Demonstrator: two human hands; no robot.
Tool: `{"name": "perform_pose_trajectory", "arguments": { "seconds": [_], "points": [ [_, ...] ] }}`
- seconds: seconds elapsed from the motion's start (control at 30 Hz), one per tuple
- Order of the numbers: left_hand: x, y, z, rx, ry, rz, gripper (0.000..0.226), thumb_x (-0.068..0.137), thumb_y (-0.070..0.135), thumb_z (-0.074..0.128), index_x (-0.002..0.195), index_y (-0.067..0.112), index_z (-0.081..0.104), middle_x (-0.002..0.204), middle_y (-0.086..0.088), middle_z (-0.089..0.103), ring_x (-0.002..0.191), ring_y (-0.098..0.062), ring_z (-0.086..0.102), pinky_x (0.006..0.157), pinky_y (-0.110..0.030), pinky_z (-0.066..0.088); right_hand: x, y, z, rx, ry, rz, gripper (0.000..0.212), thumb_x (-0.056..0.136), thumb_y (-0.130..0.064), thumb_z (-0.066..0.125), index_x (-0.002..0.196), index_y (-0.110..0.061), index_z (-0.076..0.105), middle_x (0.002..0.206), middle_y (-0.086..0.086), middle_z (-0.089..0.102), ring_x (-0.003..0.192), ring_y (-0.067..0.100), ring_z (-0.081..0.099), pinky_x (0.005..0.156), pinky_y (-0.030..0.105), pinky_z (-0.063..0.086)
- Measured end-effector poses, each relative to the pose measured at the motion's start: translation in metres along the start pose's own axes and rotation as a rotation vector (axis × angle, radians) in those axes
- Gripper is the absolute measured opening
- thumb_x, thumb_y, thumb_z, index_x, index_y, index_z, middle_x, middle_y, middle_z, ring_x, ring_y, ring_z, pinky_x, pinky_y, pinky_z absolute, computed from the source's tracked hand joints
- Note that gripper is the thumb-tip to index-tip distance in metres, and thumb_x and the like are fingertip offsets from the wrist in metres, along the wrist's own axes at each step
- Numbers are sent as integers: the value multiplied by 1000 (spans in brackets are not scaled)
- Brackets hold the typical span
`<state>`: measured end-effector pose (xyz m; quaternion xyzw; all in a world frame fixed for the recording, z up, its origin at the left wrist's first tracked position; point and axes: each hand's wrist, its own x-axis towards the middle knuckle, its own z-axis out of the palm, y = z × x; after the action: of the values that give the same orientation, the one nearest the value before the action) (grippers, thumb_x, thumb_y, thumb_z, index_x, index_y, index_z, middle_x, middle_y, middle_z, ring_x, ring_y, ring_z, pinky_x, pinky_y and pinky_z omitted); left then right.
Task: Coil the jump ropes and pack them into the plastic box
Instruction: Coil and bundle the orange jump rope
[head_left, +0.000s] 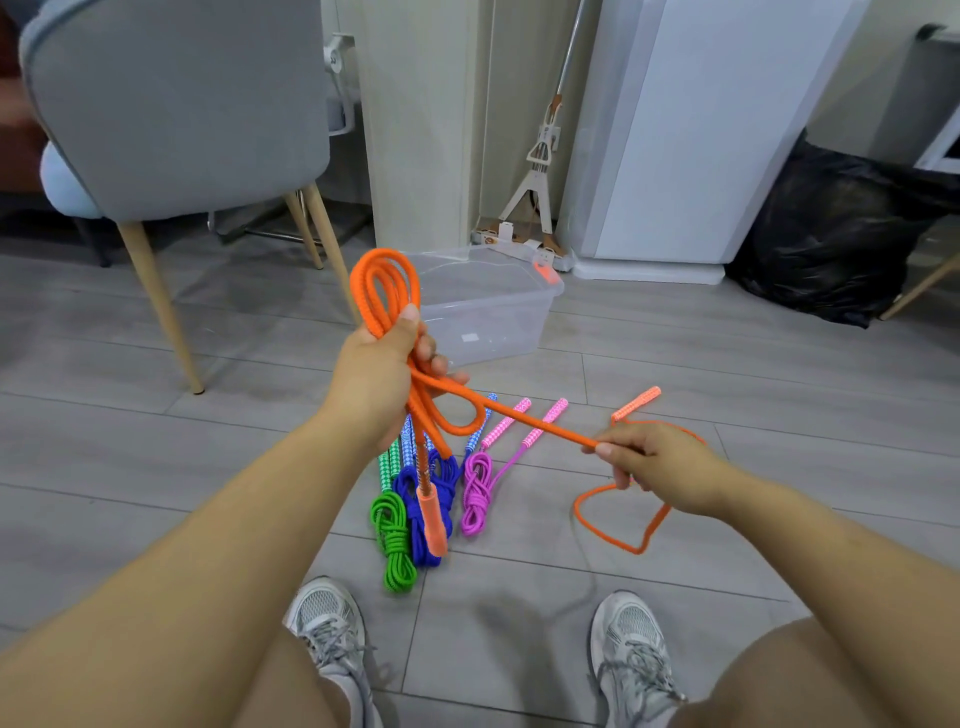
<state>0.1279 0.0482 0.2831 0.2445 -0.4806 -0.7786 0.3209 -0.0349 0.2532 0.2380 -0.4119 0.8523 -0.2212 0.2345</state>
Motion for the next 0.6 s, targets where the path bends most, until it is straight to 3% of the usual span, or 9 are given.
{"name": "perform_pose_trajectory", "arguments": {
  "seconds": [0.13,0.3,0.43,0.6],
  "points": [
    [-1,0,1,50,16,13,21,99,26,44,84,12,50,51,5,40,42,-7,42,54,-28,56,-4,11,-3,-54,32,42,12,97,-29,45,90,-34,54,63,-7,63,61,12,51,68,35,47],
    [-1,-8,1,241,-17,46,26,98,22,48,73,15,45,58,0,36,43,-7,37,54,-28,40,-6,-16,-2,-145,88,-31,11,96,-30,47,86,-31,54,68,-7,59,63,3,51,54,14,36],
    [-3,-17,3,418,-19,25,29,97,23,49,71,11,47,63,-2,45,42,-7,44,53,-29,45,-12,-51,-6,20,110,-171,11,94,-25,52,89,-24,62,65,-8,54,51,-5,49,50,7,35],
    [-9,-27,12,529,-85,-16,29,97,22,48,73,7,52,63,-4,53,40,-6,52,45,-21,48,-4,-82,2,162,134,-283,12,92,-23,56,82,-27,62,60,-11,54,57,-3,51,58,10,39]
  ]
}}
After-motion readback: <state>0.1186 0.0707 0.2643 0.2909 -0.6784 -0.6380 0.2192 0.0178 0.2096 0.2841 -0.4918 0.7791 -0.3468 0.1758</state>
